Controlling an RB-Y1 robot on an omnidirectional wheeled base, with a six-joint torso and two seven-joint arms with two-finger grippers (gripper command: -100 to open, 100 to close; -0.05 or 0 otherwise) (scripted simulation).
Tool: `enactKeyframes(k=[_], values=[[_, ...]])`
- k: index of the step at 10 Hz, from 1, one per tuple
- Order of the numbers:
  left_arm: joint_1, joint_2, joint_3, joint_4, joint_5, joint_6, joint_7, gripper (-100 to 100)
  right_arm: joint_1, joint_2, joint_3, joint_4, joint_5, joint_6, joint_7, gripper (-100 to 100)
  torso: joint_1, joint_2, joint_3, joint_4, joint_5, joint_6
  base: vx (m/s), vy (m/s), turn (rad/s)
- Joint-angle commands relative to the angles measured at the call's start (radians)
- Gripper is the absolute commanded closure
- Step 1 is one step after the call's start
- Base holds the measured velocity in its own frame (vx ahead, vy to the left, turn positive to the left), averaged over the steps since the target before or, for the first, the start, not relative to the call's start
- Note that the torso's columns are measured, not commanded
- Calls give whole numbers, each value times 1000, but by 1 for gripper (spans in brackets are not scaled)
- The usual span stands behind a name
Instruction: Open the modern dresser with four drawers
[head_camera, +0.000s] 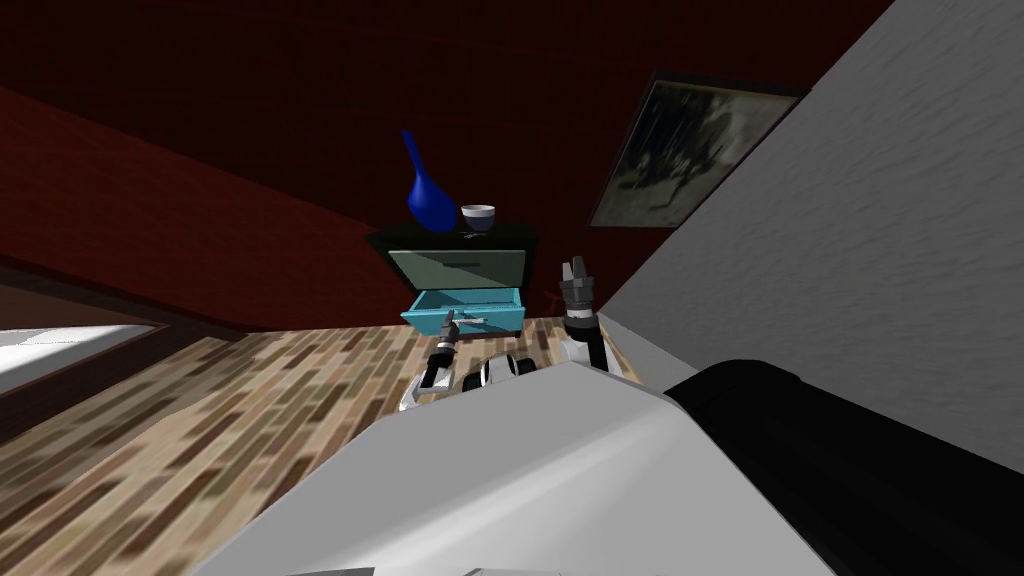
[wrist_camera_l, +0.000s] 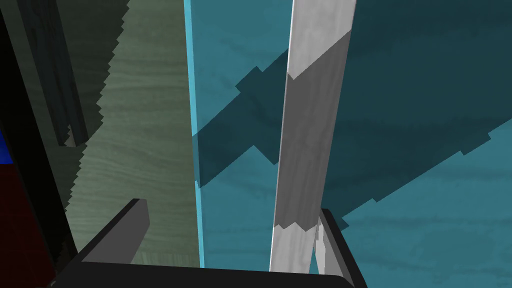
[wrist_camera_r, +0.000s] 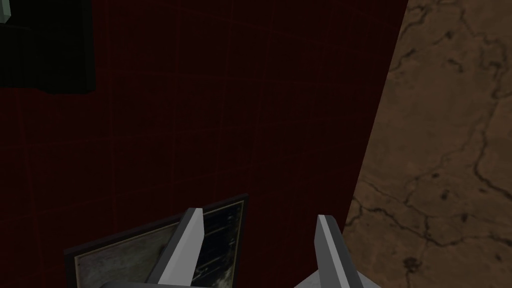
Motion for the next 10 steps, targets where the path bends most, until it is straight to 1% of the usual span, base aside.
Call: enactKeyframes(k=[1, 2, 3, 4, 5, 10], values=[[-22, 8, 3, -50, 4, 72, 10, -100, 0, 0, 0, 0, 0, 0, 0, 0, 0, 0, 0, 1, -1, 0, -60, -3, 5], [-22, 8, 3, -50, 4, 72, 10, -100, 0, 0, 0, 0, 0, 0, 0, 0, -1, 1, 0, 2, -1, 0, -37, 1, -2], [-32, 11, 4, -67, 6, 97, 13, -100, 0, 0, 0, 0, 0, 0, 0, 0, -2, 2, 1, 4, -2, 0, -36, 0, -10], [-8, 20, -2, -65, 6, 93, 17, -100, 0, 0, 0, 0, 0, 0, 0, 0, -2, 5, 2, 7, -4, -1, -11, 0, -5], [-7, 21, -3, -68, 6, 102, 19, 0, 0, 0, 0, 0, 0, 0, 0, 0, -2, 4, 2, 5, -2, -1, 0, 0, 0], [-2, 21, -4, -61, 6, 107, 18, 0, 0, 0, 0, 0, 0, 0, 0, 0, 0, -1, -1, 0, 0, 0, 0, 0, 0]])
